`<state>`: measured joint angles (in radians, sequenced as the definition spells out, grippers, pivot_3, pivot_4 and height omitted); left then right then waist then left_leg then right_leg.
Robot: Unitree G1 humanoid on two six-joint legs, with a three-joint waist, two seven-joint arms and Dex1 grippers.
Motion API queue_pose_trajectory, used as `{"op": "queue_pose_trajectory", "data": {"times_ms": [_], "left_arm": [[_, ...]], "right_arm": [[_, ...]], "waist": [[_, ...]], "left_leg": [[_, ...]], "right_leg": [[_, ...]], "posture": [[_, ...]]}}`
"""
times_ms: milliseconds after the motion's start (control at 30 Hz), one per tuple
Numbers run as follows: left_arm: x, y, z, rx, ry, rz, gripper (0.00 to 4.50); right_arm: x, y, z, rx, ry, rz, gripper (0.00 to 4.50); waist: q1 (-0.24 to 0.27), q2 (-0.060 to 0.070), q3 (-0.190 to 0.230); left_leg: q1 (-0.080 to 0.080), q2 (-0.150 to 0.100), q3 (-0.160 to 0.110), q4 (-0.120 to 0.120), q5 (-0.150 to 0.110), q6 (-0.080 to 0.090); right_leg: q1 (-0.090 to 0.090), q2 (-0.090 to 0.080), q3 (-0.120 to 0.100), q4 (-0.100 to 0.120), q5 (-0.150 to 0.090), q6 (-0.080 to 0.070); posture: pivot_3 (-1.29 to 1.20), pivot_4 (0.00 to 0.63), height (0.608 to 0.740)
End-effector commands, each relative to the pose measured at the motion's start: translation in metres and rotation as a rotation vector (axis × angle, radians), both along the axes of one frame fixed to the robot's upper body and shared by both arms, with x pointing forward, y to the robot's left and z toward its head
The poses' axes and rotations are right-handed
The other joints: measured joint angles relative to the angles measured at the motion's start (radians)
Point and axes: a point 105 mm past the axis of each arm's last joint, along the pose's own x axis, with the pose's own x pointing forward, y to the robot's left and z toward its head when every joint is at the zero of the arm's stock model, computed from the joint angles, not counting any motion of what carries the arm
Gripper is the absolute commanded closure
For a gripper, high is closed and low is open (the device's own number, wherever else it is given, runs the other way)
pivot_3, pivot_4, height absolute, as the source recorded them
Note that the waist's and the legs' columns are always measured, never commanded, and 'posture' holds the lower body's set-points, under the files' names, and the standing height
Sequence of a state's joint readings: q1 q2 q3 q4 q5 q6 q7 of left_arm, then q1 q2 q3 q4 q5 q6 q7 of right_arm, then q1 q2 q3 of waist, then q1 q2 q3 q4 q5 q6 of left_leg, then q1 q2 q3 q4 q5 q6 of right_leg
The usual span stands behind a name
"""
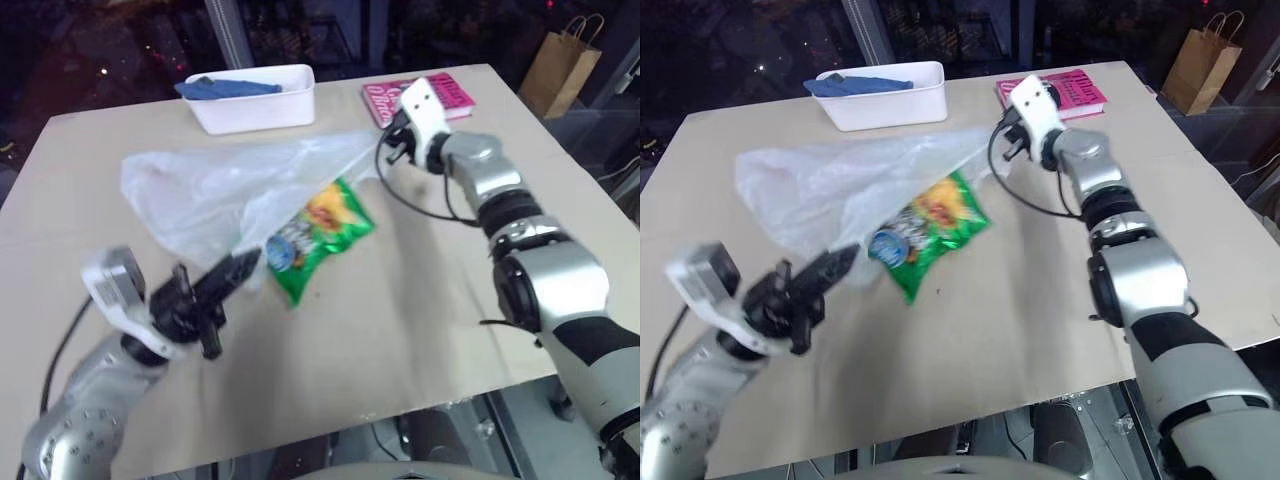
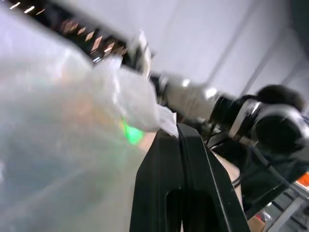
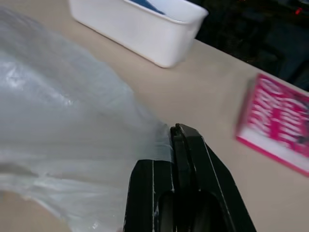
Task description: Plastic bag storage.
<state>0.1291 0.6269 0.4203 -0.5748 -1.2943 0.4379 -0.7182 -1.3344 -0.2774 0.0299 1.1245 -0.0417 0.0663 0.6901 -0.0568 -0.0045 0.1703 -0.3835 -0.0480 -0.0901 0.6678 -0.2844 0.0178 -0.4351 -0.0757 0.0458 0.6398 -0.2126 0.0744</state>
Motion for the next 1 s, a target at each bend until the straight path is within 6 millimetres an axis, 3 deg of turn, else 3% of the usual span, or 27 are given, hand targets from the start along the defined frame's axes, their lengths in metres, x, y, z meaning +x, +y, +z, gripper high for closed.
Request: {"op": "queue_pose_trajectory", "data": {"times_ms": [33,167,267,333,500,533,567,633,667,767,900,1000], "left_arm": [[0.001,0.005,0.052,-0.083,-0.145,-0.024,4.50],[0.014,0.013,0.082,-0.145,-0.200,-0.028,4.50],[0.021,0.009,0.074,-0.104,-0.163,-0.051,4.50],[0.020,-0.001,0.052,-0.066,-0.086,-0.099,4.50],[0.017,-0.012,0.008,0.020,0.024,-0.115,4.50],[0.018,-0.011,0.004,0.014,0.036,-0.107,4.50],[0.018,-0.011,0.002,0.004,0.040,-0.100,4.50],[0.018,-0.010,0.002,-0.016,0.034,-0.086,4.50],[0.019,-0.010,0.002,-0.022,0.032,-0.081,4.50],[0.019,-0.010,0.002,-0.032,0.029,-0.073,4.50],[0.019,-0.008,0.003,-0.040,0.026,-0.065,4.50],[0.020,-0.004,0.005,-0.050,0.018,-0.052,4.50]], "right_arm": [[-0.009,-0.028,0.029,0.015,0.003,-0.004,4.43],[-0.027,-0.039,0.018,-0.002,0.076,0.007,4.43],[-0.031,-0.044,0.005,0.004,0.100,-0.036,4.43],[-0.036,-0.045,-0.007,-0.007,0.101,-0.036,4.43],[-0.046,-0.059,-0.021,0.029,0.147,-0.070,2.15],[-0.048,-0.063,-0.020,0.054,0.160,-0.080,1.53],[-0.052,-0.068,-0.019,0.078,0.175,-0.078,1.25],[-0.060,-0.073,-0.017,0.121,0.199,-0.054,0.25],[-0.068,-0.074,-0.016,0.144,0.219,-0.019,0.05],[-0.089,-0.080,-0.014,0.226,0.288,0.064,0.05],[-0.104,-0.104,-0.011,0.415,0.406,0.062,0.05],[-0.117,-0.125,-0.027,0.506,0.537,0.003,0.05]], "waist": [[0.000,0.000,0.000],[-0.003,-0.001,0.000],[-0.014,-0.001,0.000],[-0.015,-0.001,0.000],[-0.008,-0.001,0.000],[-0.008,-0.001,0.000],[-0.006,-0.001,0.000],[0.002,-0.001,0.000],[0.008,-0.001,0.000],[0.017,-0.001,0.000],[0.020,-0.001,-0.001],[0.023,-0.002,-0.001]], "left_leg": [[-0.002,0.000,0.000,0.000,0.000,0.000],[-0.004,0.000,0.001,0.000,0.000,0.000],[-0.007,-0.001,0.003,0.000,0.000,0.000],[-0.009,-0.001,0.004,0.000,0.000,0.000],[-0.010,-0.001,0.004,0.001,0.000,0.000],[-0.009,-0.001,0.004,0.001,0.000,0.000],[-0.009,-0.001,0.004,0.001,0.000,0.000],[-0.009,-0.001,0.003,0.002,0.001,0.000],[-0.010,-0.001,0.003,0.002,0.001,0.000],[-0.010,-0.001,0.003,0.002,0.000,0.000],[-0.010,-0.001,0.003,0.002,0.000,0.000],[-0.010,-0.002,0.003,0.002,0.000,0.000]], "right_leg": [[-0.001,0.000,0.000,0.000,0.000,0.000],[-0.005,-0.001,0.001,0.000,0.000,0.000],[-0.010,-0.001,0.003,0.002,0.000,0.000],[-0.013,0.000,0.005,0.003,0.000,0.000],[-0.013,-0.001,0.004,0.003,0.000,0.001],[-0.013,-0.001,0.005,0.003,0.000,0.001],[-0.013,-0.001,0.005,0.004,0.000,0.001],[-0.013,-0.001,0.004,0.004,0.000,0.000],[-0.013,0.000,0.004,0.004,0.000,0.000],[-0.013,-0.001,0.003,0.004,0.000,0.000],[-0.012,-0.002,0.004,0.003,0.000,0.000],[-0.012,-0.002,0.003,0.003,0.000,0.000]], "posture": [[0.00,0.150,0.740],[0.00,0.150,0.740],[0.00,0.150,0.740],[0.00,0.150,0.740],[0.00,0.150,0.740],[0.00,0.150,0.740],[0.00,0.150,0.740],[0.00,0.150,0.740],[0.00,0.150,0.740],[0.00,0.150,0.740],[0.00,0.150,0.740],[0.00,0.150,0.740]]}}
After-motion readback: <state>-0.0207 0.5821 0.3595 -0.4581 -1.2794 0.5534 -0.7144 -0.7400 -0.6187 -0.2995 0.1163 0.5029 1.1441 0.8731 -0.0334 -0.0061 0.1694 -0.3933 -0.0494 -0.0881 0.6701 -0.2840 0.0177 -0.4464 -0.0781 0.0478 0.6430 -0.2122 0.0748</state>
